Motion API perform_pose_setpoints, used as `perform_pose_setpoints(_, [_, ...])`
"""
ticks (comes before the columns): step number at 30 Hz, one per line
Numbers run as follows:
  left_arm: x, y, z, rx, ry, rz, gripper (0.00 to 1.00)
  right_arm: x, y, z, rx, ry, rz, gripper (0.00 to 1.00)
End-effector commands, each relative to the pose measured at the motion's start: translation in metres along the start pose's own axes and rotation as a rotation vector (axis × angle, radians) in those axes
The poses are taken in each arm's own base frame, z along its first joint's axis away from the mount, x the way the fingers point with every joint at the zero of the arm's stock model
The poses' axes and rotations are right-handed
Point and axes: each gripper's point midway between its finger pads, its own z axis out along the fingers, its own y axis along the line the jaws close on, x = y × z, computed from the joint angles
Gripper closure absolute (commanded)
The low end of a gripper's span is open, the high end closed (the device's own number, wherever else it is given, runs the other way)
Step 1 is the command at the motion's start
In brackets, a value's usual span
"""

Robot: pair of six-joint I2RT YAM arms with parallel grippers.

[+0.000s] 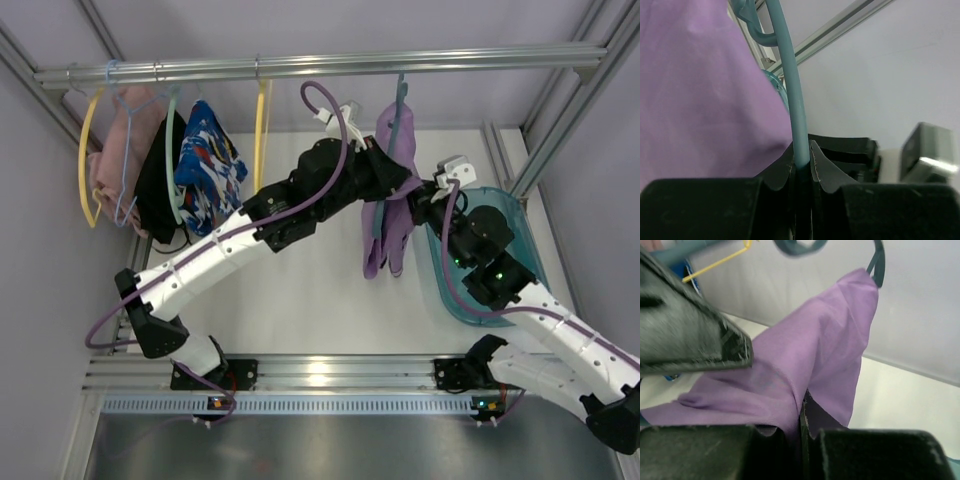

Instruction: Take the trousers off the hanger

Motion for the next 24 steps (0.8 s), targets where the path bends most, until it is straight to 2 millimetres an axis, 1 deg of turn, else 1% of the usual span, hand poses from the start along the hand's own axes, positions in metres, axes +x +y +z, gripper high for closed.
perform_pose_setpoints(1, [-0.037,-0.017,-0.022,0.07,-0.121,0.013,1.0,-0.096,-0.005,-0.02,-0.03,-0.222,0.023,1.0])
perform_pose_setpoints(2, [-0.032,-0.008,-0.02,0.05,-0.112,0.018,1.0,-0.107,-0.006,-0.023,-0.031,-0.242,0.024,1.0])
perform_pose_setpoints(4, [-0.028,-0.002,-0.021,0.039,-0.104,0.021,1.0,-0.118,-0.006,-0.029,-0.04,-0.255,0.021,1.0])
perform_pose_setpoints(5, [-0.024,0.005,-0.019,0.024,-0.098,0.032,1.0,-0.125,-0.008,-0.032,-0.039,-0.259,0.022,1.0])
perform_pose_setpoints(8, [-0.022,0.013,-0.021,0.006,-0.097,0.047,1.0,-0.138,-0.011,-0.041,-0.045,-0.269,0.021,1.0])
perform_pose_setpoints(9, [-0.018,0.02,-0.019,-0.012,-0.092,0.056,1.0,-0.144,-0.013,-0.045,-0.04,-0.281,0.013,1.0])
perform_pose_setpoints(12, [-0.016,0.031,-0.021,-0.038,-0.086,0.065,1.0,-0.158,-0.021,-0.057,-0.023,-0.304,0.001,1.0])
perform_pose_setpoints(13, [-0.012,0.039,-0.021,-0.056,-0.079,0.07,1.0,-0.161,-0.023,-0.059,-0.021,-0.309,-0.001,1.0])
perform_pose_setpoints(14, [-0.01,0.042,-0.021,-0.063,-0.074,0.071,1.0,-0.175,-0.028,-0.066,-0.005,-0.337,0.003,1.0])
perform_pose_setpoints(15, [-0.007,0.047,-0.022,-0.074,-0.066,0.071,1.0,-0.179,-0.031,-0.068,0.004,-0.342,0.005,1.0])
perform_pose_setpoints(16, [0.0,0.053,-0.021,-0.087,-0.049,0.072,1.0,-0.185,-0.034,-0.07,0.014,-0.357,0.011,1.0])
perform_pose_setpoints(17, [0.003,0.056,-0.021,-0.097,-0.039,0.064,1.0,-0.198,-0.041,-0.076,0.038,-0.386,0.025,1.0])
perform_pose_setpoints(18, [0.008,0.062,-0.02,-0.111,-0.024,0.062,1.0,-0.203,-0.044,-0.079,0.048,-0.39,0.035,1.0])
perform_pose_setpoints(19, [0.013,0.066,-0.019,-0.121,-0.01,0.056,1.0,-0.217,-0.049,-0.085,0.062,-0.421,0.057,1.0])
perform_pose_setpoints(22, [0.023,0.073,-0.016,-0.133,0.017,0.054,1.0,-0.232,-0.056,-0.094,0.086,-0.444,0.095,1.0])
perform_pose_setpoints(23, [0.028,0.077,-0.016,-0.14,0.031,0.052,1.0,-0.245,-0.061,-0.102,0.102,-0.476,0.103,1.0])
perform_pose_setpoints(24, [0.032,0.079,-0.015,-0.142,0.041,0.051,1.0,-0.245,-0.064,-0.104,0.116,-0.467,0.105,1.0])
